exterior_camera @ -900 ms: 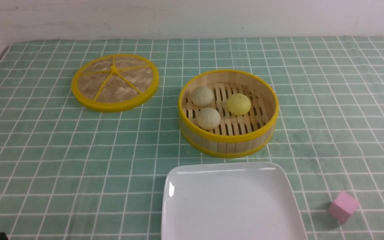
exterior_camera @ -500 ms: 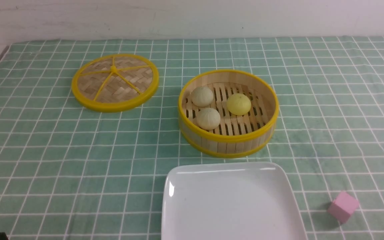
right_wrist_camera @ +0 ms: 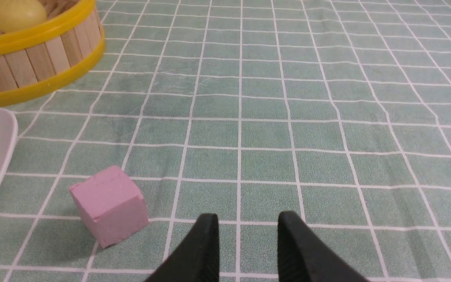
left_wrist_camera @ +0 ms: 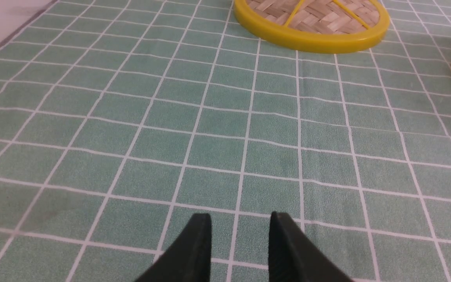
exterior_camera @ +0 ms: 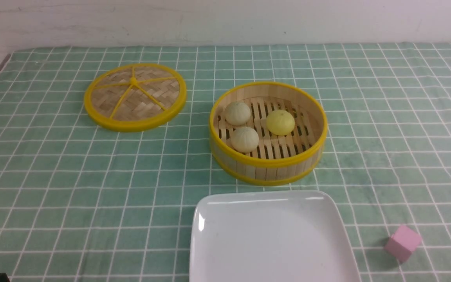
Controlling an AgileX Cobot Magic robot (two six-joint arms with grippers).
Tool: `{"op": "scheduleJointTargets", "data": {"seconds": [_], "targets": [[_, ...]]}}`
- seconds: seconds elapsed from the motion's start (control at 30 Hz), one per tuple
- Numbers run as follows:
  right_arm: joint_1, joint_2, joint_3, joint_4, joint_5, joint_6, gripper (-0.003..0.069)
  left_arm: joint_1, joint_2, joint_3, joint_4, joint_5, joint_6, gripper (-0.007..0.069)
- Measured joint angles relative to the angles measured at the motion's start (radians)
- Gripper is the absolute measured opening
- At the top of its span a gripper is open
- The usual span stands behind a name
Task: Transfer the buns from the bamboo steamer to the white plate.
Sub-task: 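Reach toward a bun in the bamboo steamer with the right gripper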
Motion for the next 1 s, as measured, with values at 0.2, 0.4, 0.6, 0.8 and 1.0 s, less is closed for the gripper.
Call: {"op": "scheduleJointTargets", "data": {"seconds": [0.2, 0.4, 0.6, 0.8, 1.0], "targets": [[0.0, 0.0, 0.0, 0.0, 0.0, 0.0, 0.0239, 0.0, 0.0, 0.0, 0.0, 0.0, 0.0, 0.024], [0.0, 0.0, 0.0, 0.0, 0.0, 0.0, 0.0239, 0.0, 0.0, 0.0, 0.0, 0.0, 0.0, 0.024], [0.0, 0.0, 0.0, 0.0, 0.0, 0.0, 0.0239, 0.0, 0.0, 0.0, 0.0, 0.0, 0.0, 0.024], [0.0, 0.0, 0.0, 0.0, 0.0, 0.0, 0.0239, 0.0, 0.0, 0.0, -0.016, 0.0, -0.008, 0.024], [0.0, 0.0, 0.005, 0.124, -0.03, 0.118, 0.0239, 0.0, 0.0, 0.001, -0.363, -0.019, -0.255, 0.024]]}}
